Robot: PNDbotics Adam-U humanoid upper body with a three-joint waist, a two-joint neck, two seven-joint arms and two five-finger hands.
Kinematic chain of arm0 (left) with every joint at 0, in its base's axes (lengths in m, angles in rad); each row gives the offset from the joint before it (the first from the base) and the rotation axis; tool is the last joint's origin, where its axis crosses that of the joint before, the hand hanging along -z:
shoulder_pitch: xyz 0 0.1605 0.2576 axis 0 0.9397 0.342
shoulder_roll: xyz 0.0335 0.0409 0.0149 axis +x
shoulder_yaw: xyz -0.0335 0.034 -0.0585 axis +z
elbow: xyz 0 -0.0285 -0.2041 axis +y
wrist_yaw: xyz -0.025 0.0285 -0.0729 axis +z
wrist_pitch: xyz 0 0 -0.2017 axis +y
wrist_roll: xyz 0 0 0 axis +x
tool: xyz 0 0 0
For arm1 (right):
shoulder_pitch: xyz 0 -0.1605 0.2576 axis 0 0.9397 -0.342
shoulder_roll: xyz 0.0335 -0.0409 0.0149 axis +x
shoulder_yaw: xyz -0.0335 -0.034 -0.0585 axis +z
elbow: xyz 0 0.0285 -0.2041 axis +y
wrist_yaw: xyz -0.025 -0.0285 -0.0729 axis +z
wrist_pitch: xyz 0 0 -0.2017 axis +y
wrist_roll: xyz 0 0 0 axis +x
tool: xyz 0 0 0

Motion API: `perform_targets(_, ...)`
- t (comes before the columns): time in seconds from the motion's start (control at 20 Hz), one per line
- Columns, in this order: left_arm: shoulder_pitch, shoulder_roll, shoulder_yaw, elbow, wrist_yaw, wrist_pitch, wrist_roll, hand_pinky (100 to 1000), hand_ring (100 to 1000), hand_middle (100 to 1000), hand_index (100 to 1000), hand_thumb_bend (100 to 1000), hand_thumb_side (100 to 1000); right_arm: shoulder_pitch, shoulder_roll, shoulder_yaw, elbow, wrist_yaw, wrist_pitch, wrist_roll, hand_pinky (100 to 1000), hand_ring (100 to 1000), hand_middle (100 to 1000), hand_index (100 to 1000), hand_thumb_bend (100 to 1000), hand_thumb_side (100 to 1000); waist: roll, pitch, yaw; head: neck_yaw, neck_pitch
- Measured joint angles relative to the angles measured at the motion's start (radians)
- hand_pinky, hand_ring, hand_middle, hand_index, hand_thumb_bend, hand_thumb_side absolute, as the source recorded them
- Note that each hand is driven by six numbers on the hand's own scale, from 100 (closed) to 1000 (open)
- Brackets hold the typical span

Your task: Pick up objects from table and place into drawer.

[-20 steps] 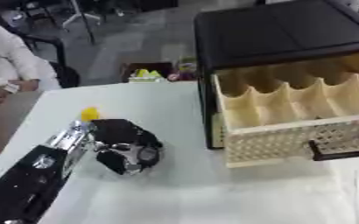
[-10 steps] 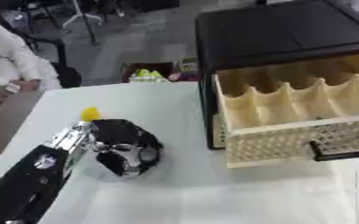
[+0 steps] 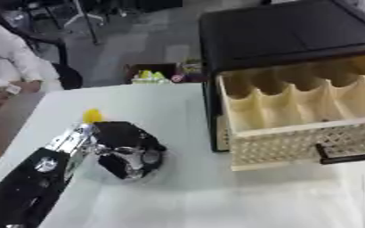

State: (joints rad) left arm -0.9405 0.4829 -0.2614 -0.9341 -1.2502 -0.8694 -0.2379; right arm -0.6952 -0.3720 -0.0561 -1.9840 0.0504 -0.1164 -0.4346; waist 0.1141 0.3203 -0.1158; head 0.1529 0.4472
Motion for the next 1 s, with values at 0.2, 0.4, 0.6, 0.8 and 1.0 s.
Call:
perform_targets(0.2,0.000,0.000,0.000,0.000,-0.015,-0.011,0.011,457,620,762,1000,160,1000,0.000,0.000,-0.003,0.000,0.000,0.000,-0.001,260,464,430,605,868,987,0.000,0.000,0.000,0.000,0.000)
perform_targets(0.4,0.000,0.000,0.000,0.001,-0.029,-0.021,0.024,442,601,741,1000,138,1000,0.000,0.000,-0.005,0.000,0.000,-0.002,-0.002,262,465,430,604,868,987,0.000,0.000,0.000,0.000,0.000)
perform_targets(0.6,0.000,0.000,0.000,0.006,-0.036,-0.027,0.040,415,584,701,1000,100,1000,0.000,0.000,-0.006,0.000,0.000,-0.001,-0.004,264,465,430,604,868,987,0.000,0.000,0.000,0.000,0.000)
perform_targets(0.8,0.002,0.000,0.000,0.006,-0.042,-0.031,0.062,370,554,666,991,100,1000,0.000,0.000,-0.006,0.000,0.000,-0.001,-0.006,264,465,430,603,868,987,0.000,0.000,-0.001,0.000,0.000)
perform_targets(1.0,0.005,0.000,0.001,0.009,-0.051,-0.032,0.088,359,535,653,985,100,982,0.000,0.000,-0.009,0.000,0.000,-0.001,-0.009,264,464,429,602,868,987,0.000,0.000,-0.002,0.000,0.000)
